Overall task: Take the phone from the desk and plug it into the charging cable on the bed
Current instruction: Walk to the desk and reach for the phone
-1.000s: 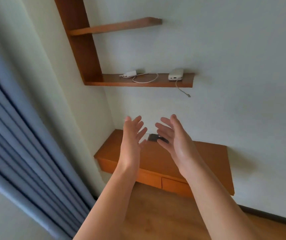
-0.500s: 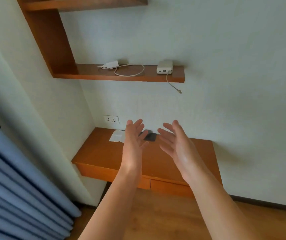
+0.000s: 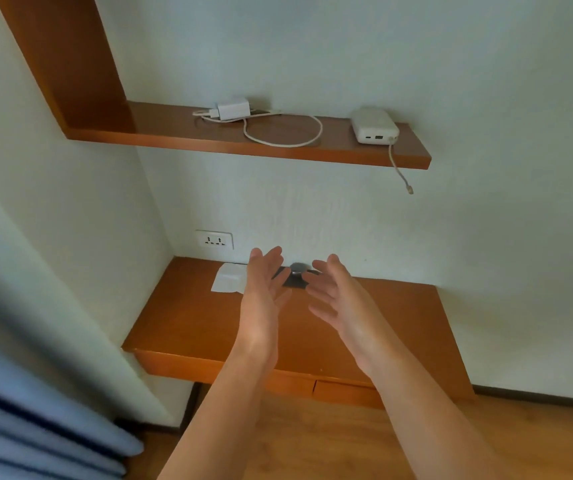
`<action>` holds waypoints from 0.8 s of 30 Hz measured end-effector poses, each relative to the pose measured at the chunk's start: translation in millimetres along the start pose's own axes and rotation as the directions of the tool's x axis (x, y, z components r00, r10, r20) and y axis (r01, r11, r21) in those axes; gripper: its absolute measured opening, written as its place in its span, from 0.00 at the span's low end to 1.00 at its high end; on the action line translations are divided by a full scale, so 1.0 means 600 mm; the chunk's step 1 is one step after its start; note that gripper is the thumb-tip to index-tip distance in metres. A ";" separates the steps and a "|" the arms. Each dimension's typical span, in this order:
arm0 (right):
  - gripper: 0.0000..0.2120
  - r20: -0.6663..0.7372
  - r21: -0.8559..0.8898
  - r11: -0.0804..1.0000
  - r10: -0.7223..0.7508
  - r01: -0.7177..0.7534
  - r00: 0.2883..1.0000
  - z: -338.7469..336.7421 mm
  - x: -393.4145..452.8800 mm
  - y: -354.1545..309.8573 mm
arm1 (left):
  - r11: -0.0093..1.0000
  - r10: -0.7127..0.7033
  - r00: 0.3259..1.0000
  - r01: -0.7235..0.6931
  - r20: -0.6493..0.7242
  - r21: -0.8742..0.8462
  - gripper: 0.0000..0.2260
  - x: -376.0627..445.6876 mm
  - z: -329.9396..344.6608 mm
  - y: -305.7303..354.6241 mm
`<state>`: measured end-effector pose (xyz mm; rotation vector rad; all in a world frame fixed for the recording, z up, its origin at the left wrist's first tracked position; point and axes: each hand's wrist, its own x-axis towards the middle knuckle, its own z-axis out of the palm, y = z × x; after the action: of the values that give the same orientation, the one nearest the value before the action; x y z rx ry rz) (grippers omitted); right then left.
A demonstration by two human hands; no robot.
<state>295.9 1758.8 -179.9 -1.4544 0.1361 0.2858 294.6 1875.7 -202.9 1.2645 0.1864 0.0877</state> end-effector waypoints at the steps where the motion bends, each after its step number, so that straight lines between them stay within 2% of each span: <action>1: 0.25 -0.004 -0.003 1.000 0.003 -0.003 1.000 0.001 0.009 -0.002 | 1.000 0.001 1.000 -0.001 0.006 -0.001 0.26 0.009 0.000 0.000; 12: 0.25 0.022 0.036 0.999 0.026 -0.027 0.999 -0.019 0.136 -0.001 | 0.998 -0.020 1.000 0.021 -0.019 0.061 0.29 0.125 0.012 -0.021; 15: 0.25 0.063 0.031 0.999 0.041 -0.043 0.997 -0.024 0.193 0.004 | 0.996 -0.039 0.997 0.044 -0.063 0.076 0.31 0.172 0.017 -0.030; 19: 0.24 0.101 0.017 0.996 0.080 -0.082 0.992 -0.038 0.277 0.004 | 0.993 -0.070 0.985 0.083 -0.157 0.079 0.25 0.245 0.027 -0.043; 24: 0.23 0.118 -0.003 0.992 0.126 -0.127 0.985 -0.050 0.365 0.003 | 0.989 -0.082 0.977 0.103 -0.197 0.102 0.26 0.317 0.045 -0.065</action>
<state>507.5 1753.0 -242.7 -1.4228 0.1332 0.4745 484.8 1870.6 -249.6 1.3569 0.4218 0.1207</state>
